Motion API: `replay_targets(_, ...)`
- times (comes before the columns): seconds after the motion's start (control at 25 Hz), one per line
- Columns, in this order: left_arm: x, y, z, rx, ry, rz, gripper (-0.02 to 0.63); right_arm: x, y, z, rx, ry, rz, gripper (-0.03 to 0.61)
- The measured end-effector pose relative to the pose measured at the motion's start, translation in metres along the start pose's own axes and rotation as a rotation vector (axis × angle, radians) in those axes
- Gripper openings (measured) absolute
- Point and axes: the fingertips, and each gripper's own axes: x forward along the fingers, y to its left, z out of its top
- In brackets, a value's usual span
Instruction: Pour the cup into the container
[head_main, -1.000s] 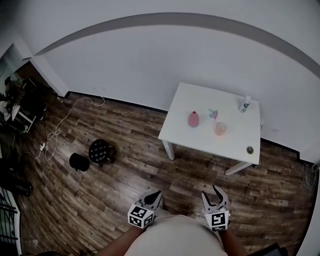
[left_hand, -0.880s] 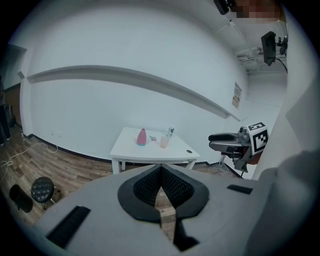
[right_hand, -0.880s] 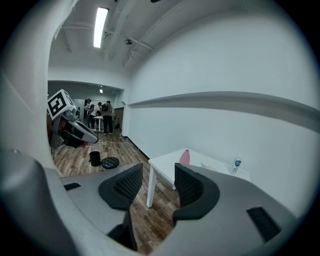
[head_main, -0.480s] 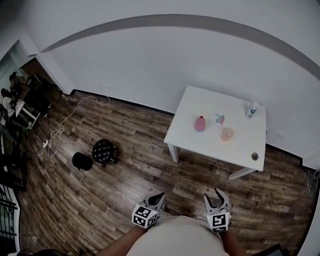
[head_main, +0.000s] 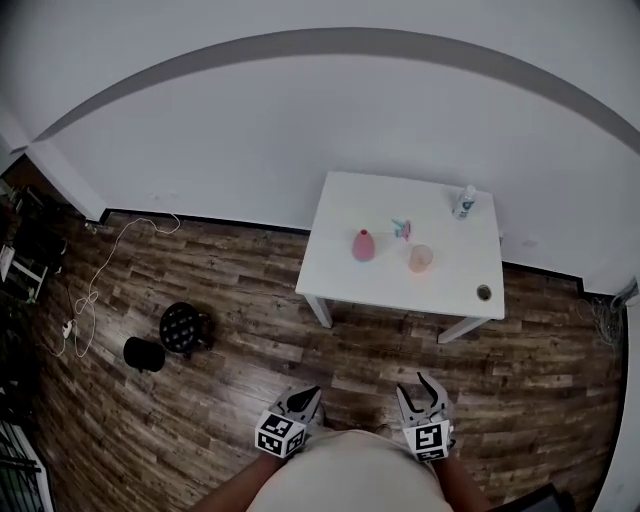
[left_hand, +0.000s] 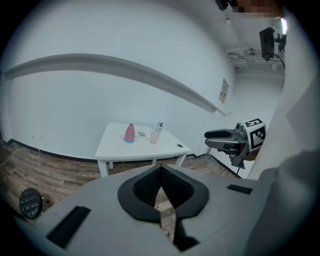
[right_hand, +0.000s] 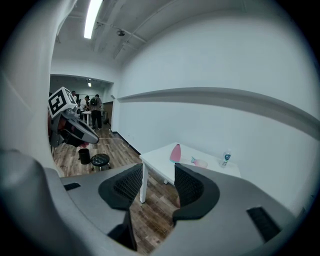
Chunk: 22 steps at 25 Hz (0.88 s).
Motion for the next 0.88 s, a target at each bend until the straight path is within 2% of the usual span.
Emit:
replay_targets(0.4, 0.021, 0.001, 0.020, 0.098, 0.037, -0.171, 0.009, -0.009, -0.004, 0.008, 0.044, 0.032, -0.165, 0.206)
replay_targets(0.68, 0.028, -0.003, 0.027, 0.133, 0.050, -0.248, 0.009, -0.018, -0.006, 0.014, 0.061, 0.037, -0.255, 0.206)
replay_targets(0.88, 0.031, -0.015, 0.023, 0.138, 0.058, -0.286, 0.009, -0.029, -0.006, 0.016, 0.057, 0.039, -0.290, 0.206)
